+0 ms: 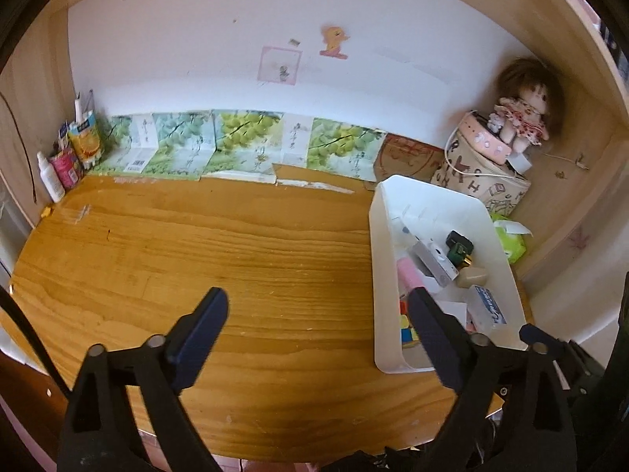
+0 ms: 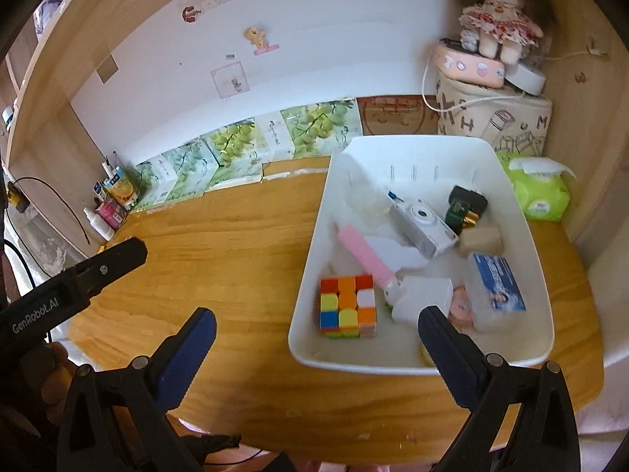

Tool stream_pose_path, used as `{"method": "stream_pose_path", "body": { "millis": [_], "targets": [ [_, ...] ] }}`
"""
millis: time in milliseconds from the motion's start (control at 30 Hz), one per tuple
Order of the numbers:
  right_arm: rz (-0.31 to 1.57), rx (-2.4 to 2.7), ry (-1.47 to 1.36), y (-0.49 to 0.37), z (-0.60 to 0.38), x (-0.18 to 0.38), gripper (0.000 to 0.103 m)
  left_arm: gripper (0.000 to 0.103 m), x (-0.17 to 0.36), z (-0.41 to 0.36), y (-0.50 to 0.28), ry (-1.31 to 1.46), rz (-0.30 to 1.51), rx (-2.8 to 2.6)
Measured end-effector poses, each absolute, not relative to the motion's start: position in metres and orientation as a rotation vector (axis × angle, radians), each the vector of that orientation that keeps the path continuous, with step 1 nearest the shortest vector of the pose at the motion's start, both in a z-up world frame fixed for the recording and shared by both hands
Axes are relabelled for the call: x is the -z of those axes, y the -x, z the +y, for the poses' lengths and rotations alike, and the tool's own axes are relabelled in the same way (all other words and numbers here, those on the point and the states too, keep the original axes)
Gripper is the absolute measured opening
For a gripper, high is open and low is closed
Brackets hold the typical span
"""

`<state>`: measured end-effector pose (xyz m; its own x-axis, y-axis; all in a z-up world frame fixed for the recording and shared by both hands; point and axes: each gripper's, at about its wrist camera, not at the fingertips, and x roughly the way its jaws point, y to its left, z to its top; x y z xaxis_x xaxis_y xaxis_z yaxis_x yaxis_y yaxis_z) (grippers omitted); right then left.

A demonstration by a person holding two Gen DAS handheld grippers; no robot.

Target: Organize rigid objects

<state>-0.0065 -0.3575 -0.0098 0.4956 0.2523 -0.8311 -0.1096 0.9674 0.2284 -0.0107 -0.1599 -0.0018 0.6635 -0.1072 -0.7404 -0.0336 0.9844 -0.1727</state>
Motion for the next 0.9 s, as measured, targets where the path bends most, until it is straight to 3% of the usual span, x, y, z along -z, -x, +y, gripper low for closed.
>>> {"method": "stream_pose_path", "body": {
  "millis": [133, 900],
  "targets": [
    [1.02, -0.187, -0.122, 0.01, -0.359, 0.0, 0.103, 0.102, -0.007, -0.161, 0.016, 0.165, 0.82, 0.045],
    [0.953, -0.174, -0.084, 0.027, -0.352, -0.012, 0.103, 0.102, -0.019, -0.164, 0.038, 0.152, 0.71, 0.031]
  ]
}}
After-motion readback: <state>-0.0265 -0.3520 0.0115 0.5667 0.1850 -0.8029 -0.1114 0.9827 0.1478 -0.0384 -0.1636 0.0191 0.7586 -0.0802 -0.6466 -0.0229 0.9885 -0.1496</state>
